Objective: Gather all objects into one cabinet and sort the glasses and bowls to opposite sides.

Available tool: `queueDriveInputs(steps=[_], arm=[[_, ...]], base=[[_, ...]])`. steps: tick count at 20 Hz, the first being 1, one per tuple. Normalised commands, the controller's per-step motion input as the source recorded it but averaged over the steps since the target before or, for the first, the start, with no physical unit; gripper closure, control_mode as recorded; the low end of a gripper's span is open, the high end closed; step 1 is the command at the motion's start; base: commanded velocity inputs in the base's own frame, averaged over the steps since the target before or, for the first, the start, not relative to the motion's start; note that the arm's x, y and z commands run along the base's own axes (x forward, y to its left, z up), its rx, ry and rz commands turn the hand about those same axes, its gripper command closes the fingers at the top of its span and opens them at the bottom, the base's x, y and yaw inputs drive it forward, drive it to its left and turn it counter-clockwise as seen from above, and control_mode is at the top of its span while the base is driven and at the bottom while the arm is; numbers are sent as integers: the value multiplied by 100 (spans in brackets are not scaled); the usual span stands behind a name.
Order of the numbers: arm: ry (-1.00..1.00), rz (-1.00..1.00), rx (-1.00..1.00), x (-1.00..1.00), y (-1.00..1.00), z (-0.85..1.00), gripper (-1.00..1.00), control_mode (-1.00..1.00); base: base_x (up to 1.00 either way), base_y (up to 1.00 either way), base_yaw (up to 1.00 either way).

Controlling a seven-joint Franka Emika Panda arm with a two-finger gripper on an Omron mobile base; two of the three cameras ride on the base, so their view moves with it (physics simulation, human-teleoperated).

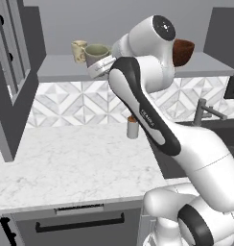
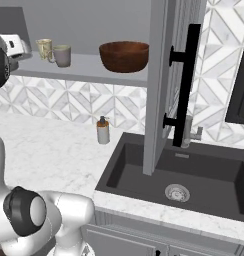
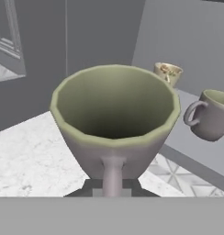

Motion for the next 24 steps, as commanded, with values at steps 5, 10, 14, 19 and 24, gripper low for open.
queueDriveInputs(steps=[5, 10, 14, 19, 24], arm=[[0, 0, 0, 42, 0, 0, 100, -100], [0, 0, 0, 41, 13, 0, 100, -100], [3, 0, 1, 26, 29, 0, 100, -100], [1, 0, 0, 30, 25, 0, 100, -100], [3, 0, 0, 42, 31, 0, 100, -100]], base=[[0, 0, 0], [0, 0, 0], [0, 0, 0], [0, 0, 0], [0, 0, 0]])
